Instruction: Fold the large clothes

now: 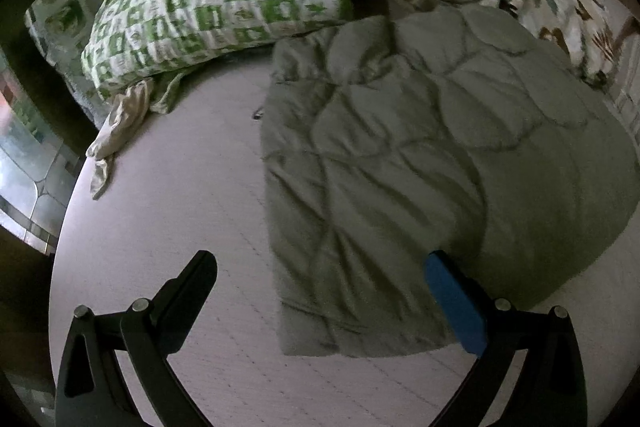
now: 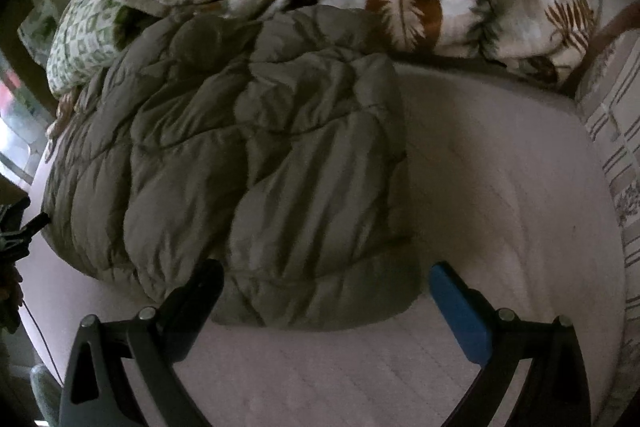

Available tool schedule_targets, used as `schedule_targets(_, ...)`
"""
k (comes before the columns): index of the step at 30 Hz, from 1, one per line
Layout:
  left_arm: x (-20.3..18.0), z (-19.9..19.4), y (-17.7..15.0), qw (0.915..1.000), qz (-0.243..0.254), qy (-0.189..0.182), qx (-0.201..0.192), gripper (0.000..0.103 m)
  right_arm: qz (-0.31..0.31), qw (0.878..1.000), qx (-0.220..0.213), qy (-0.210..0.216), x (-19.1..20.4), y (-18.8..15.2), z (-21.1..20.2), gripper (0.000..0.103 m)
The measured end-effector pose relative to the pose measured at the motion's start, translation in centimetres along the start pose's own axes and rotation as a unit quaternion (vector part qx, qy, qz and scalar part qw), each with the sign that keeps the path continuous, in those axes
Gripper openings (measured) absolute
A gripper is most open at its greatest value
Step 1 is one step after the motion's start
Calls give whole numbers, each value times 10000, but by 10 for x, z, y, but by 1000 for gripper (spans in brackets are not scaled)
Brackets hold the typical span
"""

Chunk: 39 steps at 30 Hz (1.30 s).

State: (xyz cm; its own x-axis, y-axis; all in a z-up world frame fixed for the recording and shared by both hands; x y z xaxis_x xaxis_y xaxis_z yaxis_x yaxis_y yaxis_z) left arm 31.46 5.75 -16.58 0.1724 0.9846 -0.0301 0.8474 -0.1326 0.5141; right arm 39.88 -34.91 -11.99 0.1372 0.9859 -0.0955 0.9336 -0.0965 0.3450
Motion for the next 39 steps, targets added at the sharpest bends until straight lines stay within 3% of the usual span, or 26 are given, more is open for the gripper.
schedule_targets(5, 17, 4, 8, 9999, -75, -49, 127, 103, 177, 9995, 225, 123, -16, 11, 13, 103)
schedule_targets(13, 44, 25, 22, 9952, -580, -608, 501, 103, 765, 9887, 824, 993, -38, 42, 55, 103)
schedule_targets(22, 48, 66, 39, 9848, -847, -1298, 783, 103, 917, 9784, 1147, 1452, -45, 61, 98, 103)
schedule_targets(27, 50, 94, 34, 9739, -1034, -1722, 1058, 103, 822, 9739, 1254, 1703, -47, 70, 117, 103)
schedule_targets(34, 49, 114, 30, 9699, -942, -1874, 1237, 103, 784, 9654, 1441, 2025, -52, 84, 146, 103)
schedule_targets(39, 36, 120, 28, 9759, -634, -1693, 1224, 103, 876, 9553, 1625, 2308, -53, 91, 172, 103)
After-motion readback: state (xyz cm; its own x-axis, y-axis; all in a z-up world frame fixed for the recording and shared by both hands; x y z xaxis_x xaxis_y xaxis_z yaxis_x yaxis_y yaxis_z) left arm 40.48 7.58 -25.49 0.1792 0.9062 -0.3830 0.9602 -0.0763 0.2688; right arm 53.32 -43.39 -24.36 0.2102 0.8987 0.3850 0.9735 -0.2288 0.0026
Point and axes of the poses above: each gripper's, at about its wrist camera, not at the fingertips, and z roughly the way its jaws point, x to its left, y to its top, the point moved 4 cm from there along z, roughly the way its jaws point, and after that the axes turned 10 degrees about -y, right-handed, at the moved point
